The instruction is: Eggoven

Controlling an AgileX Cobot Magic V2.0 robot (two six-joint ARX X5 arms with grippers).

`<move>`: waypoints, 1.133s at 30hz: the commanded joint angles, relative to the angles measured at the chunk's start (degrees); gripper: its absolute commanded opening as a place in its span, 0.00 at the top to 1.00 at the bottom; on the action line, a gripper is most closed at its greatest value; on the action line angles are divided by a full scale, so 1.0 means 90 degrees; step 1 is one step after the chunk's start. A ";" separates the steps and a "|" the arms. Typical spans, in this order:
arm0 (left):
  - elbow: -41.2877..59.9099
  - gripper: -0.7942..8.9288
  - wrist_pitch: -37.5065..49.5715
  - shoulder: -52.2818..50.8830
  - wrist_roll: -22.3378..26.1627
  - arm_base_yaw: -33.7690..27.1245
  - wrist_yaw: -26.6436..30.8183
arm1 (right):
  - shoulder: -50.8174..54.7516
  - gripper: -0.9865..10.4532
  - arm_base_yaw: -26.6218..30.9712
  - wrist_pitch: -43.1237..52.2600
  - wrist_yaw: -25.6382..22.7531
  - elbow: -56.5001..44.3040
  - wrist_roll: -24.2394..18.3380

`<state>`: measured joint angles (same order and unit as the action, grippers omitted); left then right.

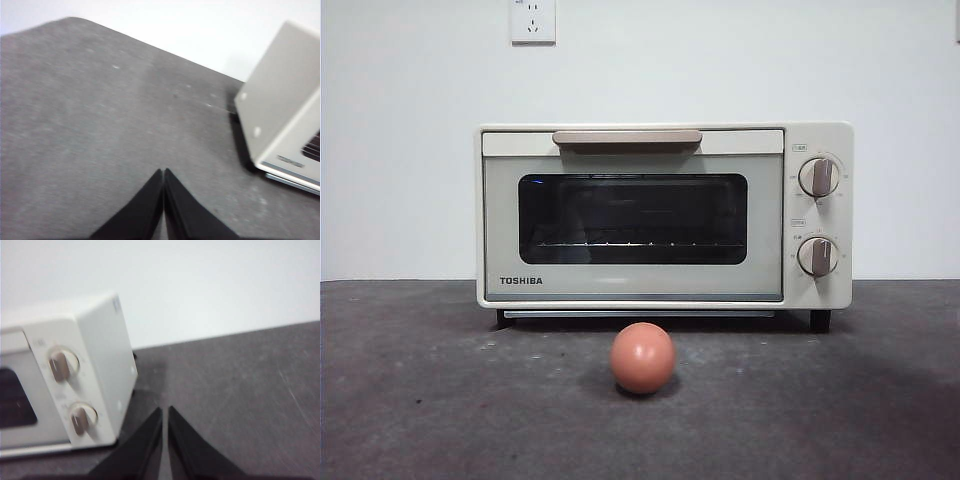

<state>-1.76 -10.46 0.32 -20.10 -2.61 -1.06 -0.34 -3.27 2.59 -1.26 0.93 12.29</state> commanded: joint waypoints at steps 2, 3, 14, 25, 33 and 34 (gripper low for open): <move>-0.0029 0.91 -0.0163 -0.0002 -0.0316 -0.0017 -0.0364 | 0.0015 0.91 0.0002 0.0134 0.0233 0.0036 0.0408; -0.0134 0.91 -0.0260 0.0000 -0.0389 -0.0017 -0.0391 | 0.0015 0.91 0.0002 0.0070 0.0270 0.0097 0.0551; -0.1916 0.91 -0.0952 0.0901 -0.0515 -0.0017 -0.1474 | -0.0797 0.91 0.0002 -0.1260 0.0799 0.1948 0.0731; -0.4141 0.91 -0.2824 0.2752 0.0913 -0.0010 -0.3305 | -0.2888 0.91 0.0000 -0.4452 0.2596 0.4656 -0.0338; -0.4869 0.91 -0.4532 0.3296 0.1753 0.0197 -0.4216 | -0.3857 0.91 -0.0165 -0.6608 0.3402 0.5731 -0.1307; -0.4877 0.91 -0.4697 0.3310 0.1826 0.0238 -0.4250 | -0.3891 0.91 -0.0221 -0.6744 0.3424 0.5748 -0.1377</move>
<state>-44.64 -51.99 29.74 -6.66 -0.62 -38.70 -35.05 -4.89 -57.34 29.08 51.75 3.16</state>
